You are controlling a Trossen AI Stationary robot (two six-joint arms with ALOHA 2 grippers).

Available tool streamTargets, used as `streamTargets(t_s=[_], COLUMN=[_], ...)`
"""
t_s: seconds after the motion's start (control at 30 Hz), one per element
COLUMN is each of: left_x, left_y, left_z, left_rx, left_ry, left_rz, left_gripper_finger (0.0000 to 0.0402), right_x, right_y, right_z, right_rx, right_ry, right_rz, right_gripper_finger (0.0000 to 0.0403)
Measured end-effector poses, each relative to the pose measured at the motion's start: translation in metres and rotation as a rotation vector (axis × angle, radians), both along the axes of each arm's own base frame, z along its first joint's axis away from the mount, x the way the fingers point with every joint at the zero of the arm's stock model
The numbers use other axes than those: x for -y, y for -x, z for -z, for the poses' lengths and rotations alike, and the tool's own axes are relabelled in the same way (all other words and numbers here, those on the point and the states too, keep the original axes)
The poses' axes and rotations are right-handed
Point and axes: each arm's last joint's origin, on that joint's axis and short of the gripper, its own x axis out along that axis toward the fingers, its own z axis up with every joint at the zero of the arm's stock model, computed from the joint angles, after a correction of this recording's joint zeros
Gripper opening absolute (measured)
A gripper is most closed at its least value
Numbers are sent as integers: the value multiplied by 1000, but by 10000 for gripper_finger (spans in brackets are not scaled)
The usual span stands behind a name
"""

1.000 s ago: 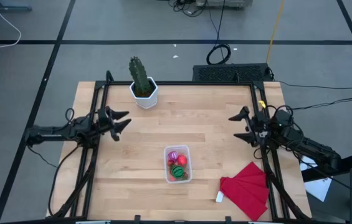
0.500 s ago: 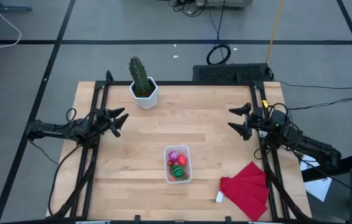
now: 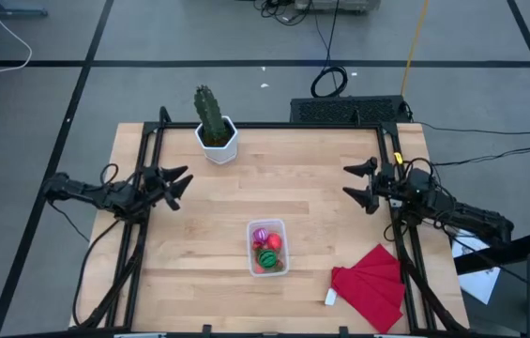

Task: Pick and placing Produce into tupperware
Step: Return to Home Position

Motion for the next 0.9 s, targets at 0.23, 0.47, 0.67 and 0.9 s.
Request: streamTargets(t_s=[0.23, 0.47, 0.67, 0.9], left_x=[6, 13, 14, 14], left_y=[0, -2, -2, -2], left_z=[2, 1, 1, 1], left_rx=[17, 61, 43, 43], left_ry=[55, 134, 91, 91], left_rz=[100, 314, 322, 323], left_gripper_finger=[230, 230, 230, 230], right_x=[-3, -3, -3, -3], right_y=[-1, -1, -1, -1], right_z=[0, 0, 0, 0], right_rx=[-2, 3, 3, 3], right_ry=[-17, -41, -42, -42], right_rz=[-35, -39, -39, -40], right_gripper_finger=[370, 370, 370, 370])
